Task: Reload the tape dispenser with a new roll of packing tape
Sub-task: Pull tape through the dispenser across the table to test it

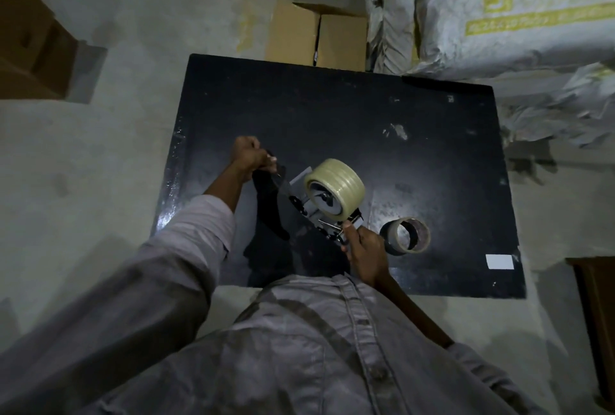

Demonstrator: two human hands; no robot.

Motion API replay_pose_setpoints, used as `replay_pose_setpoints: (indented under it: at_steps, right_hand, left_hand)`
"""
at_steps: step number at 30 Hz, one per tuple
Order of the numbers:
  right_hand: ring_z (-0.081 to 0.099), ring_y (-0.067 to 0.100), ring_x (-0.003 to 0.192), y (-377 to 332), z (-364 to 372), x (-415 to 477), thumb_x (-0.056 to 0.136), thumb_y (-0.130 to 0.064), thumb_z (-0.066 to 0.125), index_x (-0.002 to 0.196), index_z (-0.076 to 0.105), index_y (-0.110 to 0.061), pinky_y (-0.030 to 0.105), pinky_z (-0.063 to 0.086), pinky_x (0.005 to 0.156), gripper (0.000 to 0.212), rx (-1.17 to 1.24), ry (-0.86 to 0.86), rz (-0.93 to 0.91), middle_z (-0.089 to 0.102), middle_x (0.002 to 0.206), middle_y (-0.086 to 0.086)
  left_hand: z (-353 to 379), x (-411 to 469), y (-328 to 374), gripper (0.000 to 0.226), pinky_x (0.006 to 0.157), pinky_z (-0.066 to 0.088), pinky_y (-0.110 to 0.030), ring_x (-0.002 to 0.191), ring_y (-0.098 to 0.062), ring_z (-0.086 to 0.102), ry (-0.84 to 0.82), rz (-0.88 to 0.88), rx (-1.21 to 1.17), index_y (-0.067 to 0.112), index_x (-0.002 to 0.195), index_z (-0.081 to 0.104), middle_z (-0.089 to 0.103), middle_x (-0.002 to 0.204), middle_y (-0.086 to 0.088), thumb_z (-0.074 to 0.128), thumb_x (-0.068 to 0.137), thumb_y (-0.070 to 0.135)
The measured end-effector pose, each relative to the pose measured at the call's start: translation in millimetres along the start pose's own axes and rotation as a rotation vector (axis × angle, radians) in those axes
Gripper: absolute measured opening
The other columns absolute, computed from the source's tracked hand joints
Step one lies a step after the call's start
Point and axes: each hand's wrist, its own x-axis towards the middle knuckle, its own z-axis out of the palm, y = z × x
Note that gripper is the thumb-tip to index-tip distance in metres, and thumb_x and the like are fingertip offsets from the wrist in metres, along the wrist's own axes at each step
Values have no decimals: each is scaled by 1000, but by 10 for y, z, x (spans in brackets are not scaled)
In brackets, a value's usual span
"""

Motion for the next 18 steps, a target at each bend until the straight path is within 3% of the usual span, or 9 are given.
replay_pose_setpoints:
  at_steps: [3, 6, 10, 14, 18]
  right_hand:
    - [67, 6, 57, 64, 21, 14, 104, -80, 37, 62, 60, -26, 42, 56, 71, 72, -8, 13, 3, 68, 57, -11]
    - [69, 4, 63, 160, 91, 31, 100, -92, 28, 72, 67, -25, 40, 56, 70, 82, -77, 22, 6, 70, 62, -7]
    - [75, 20, 78, 241, 191, 55, 95, -98, 23, 94, 77, -16, 35, 53, 68, 99, -128, 28, 31, 78, 81, 1]
    - [75, 20, 83, 261, 264, 35, 107, -78, 35, 98, 77, -17, 15, 44, 66, 75, -175, 20, 43, 79, 87, 0]
    - [75, 25, 87, 361, 338, 45, 96, -97, 20, 90, 75, -21, 39, 56, 78, 94, -185, 20, 47, 78, 90, 4]
  left_hand:
    - [-54, 106, -55, 58, 53, 66, -46, 71, -38, 76, 14, 95, 151, 18, 69, 42, 57, 56, -6, 88, 73, -16]
    - [-49, 292, -162, 53, 65, 68, -49, 77, -27, 82, 35, 176, 276, 23, 66, 52, 74, 70, -10, 102, 50, 26]
    - [98, 205, -103, 55, 69, 68, -42, 77, -13, 82, 32, 279, 317, 23, 64, 47, 75, 65, -1, 100, 67, 7]
    - [240, 209, -160, 51, 71, 68, -40, 74, -7, 81, 42, 321, 325, 21, 64, 48, 77, 65, 2, 95, 69, 2]
    - [323, 261, -368, 48, 73, 67, -47, 74, -8, 81, 56, 287, 353, 20, 62, 49, 75, 62, 7, 91, 69, -1]
